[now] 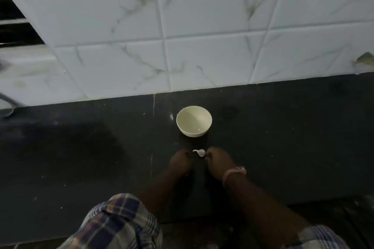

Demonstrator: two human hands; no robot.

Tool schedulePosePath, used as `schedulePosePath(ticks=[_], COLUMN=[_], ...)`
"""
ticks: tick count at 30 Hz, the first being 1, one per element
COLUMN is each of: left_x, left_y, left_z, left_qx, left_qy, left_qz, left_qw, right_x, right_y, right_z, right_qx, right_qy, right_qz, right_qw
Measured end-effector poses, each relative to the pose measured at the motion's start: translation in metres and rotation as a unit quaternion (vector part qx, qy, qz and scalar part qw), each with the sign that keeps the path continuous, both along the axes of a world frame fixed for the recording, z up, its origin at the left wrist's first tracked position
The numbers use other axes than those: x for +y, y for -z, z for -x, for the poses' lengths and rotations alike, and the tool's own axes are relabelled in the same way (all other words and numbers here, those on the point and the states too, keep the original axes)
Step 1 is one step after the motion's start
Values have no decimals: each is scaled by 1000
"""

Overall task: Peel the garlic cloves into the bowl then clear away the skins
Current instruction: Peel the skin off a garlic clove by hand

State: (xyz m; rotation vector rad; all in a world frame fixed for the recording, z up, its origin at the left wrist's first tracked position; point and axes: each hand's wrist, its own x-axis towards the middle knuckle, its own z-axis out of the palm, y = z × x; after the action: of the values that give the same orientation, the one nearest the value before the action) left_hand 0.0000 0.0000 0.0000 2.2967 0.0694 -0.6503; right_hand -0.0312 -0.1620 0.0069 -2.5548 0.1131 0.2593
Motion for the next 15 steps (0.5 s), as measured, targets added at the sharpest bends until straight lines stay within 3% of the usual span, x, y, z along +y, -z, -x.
schedulePosePath(ticks=[6, 15], left_x=[-25, -30], left_y=[4, 19], left_z=[-5, 9], left_qx=[58, 76], left_qy=[-118, -250], left_qz=[150, 234], left_qw=[980, 936], right_x=[-5, -3], right_y=[12, 38], right_z=[-28, -18], right_qx=[-4, 10], right_qy=[7, 79], right_qz=[-92, -228], right_qw=[996, 970])
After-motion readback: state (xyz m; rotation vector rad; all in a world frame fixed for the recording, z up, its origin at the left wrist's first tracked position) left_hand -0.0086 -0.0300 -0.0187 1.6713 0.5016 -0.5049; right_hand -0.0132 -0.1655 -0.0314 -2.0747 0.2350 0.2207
